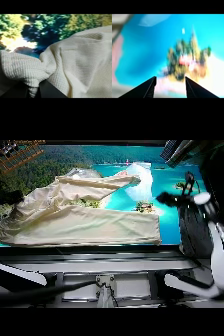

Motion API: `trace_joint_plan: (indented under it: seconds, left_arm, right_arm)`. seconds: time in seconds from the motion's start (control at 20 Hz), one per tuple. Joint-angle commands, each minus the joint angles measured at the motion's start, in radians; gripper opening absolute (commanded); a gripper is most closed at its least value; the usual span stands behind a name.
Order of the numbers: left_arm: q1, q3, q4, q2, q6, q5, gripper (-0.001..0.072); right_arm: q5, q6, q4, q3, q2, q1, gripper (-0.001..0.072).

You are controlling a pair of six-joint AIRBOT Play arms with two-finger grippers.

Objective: Fold the clothes and pants, and hang the long-sleeved shirts on hangers.

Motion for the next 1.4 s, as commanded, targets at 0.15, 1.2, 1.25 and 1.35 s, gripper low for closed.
trace_joint_plan:
  seconds: [0.15, 1.2, 1.25, 1.35]
  left_arm:
    - [-0.029, 0.001, -0.056, 0.04, -0.001, -0.037, 0.0024]
    - [-0.074, 0.001, -0.053, 0.04, 0.0, -0.064, 0.0024]
    - [-0.074, 0.001, -0.053, 0.04, 0.0, -0.064, 0.0024]
    - [-0.074, 0.001, -0.053, 0.039, 0.0, -0.063, 0.0024]
  right_arm:
    - [0.058, 0.024, 0.085, 0.64, -0.549, 0.016, 0.0514]
    - [0.102, -0.142, 0.109, 0.971, -0.875, 0.104, 0.0522]
    - [0.101, -0.148, 0.109, 0.971, -0.875, 0.104, 0.0522]
    - [0.087, -0.151, 0.106, 0.971, -0.876, 0.104, 0.0522]
